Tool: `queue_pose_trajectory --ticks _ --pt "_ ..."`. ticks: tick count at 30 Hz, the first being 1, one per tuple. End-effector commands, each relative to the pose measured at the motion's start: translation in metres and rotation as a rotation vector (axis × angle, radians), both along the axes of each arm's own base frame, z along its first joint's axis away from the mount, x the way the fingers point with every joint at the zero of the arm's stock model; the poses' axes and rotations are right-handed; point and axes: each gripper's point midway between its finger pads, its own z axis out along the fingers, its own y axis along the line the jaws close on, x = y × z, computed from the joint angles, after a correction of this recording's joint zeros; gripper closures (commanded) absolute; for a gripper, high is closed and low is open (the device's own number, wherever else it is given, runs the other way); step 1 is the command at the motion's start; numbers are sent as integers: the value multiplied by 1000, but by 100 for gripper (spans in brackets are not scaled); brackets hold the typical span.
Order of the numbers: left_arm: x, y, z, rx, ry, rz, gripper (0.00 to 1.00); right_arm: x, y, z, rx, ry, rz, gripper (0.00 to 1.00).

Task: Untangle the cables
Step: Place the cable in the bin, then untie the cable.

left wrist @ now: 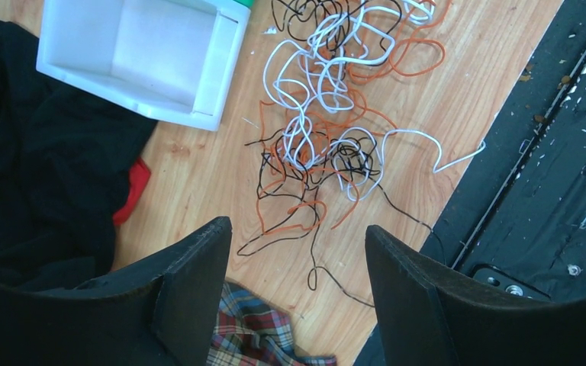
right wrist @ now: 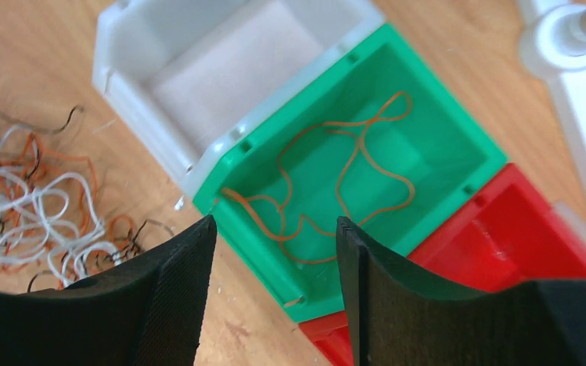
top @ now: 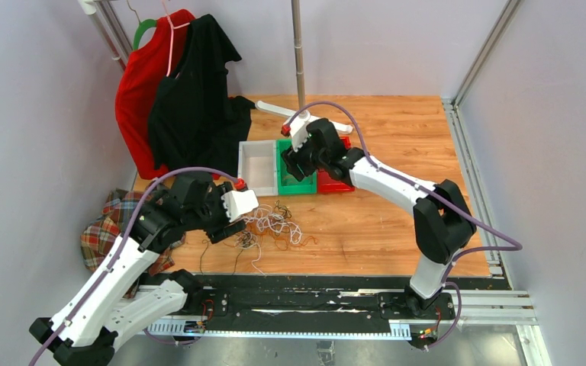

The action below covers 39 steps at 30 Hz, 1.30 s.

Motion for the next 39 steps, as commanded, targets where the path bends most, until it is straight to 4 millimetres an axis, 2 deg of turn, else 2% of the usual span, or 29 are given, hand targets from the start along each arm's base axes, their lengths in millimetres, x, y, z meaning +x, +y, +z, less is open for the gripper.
queue_pose_trajectory --ticks 1,4,11,14,16,18,21,24,25,28,30,34,39 --pt "0 1 4 2 -3 -5 30 -27 11 -13 -6 29 146 44" --pt "2 0 0 11 17 0 30 -23 17 -24 -14 50 143 53" --pt "12 4 -14 70 24 20 31 8 22 -52 -87 64 71 73" --pt "19 7 -23 99 17 35 31 26 14 -59 -123 50 -15 82" --pt "25 9 -32 117 24 45 31 35 4 -72 -140 64 -85 87" --pt "34 15 -44 129 42 69 31 45 -9 -71 -137 49 -173 90" --pt "49 24 -65 119 91 111 32 46 -24 -35 -18 -8 -254 85" --pt "58 28 -83 116 160 116 32 31 -30 11 109 -91 -258 66" --pt "59 28 -87 109 180 119 33 23 -31 20 142 -104 -257 59" --pt "61 20 -93 70 244 122 35 -6 -34 32 210 -131 -235 49" --pt "65 17 -96 51 268 144 36 -30 -31 34 233 -140 -207 47" --pt "77 25 -99 15 292 237 39 -72 -31 26 256 -135 -180 45" --pt "71 43 -100 -35 415 341 42 -106 -32 18 279 -133 -166 46"
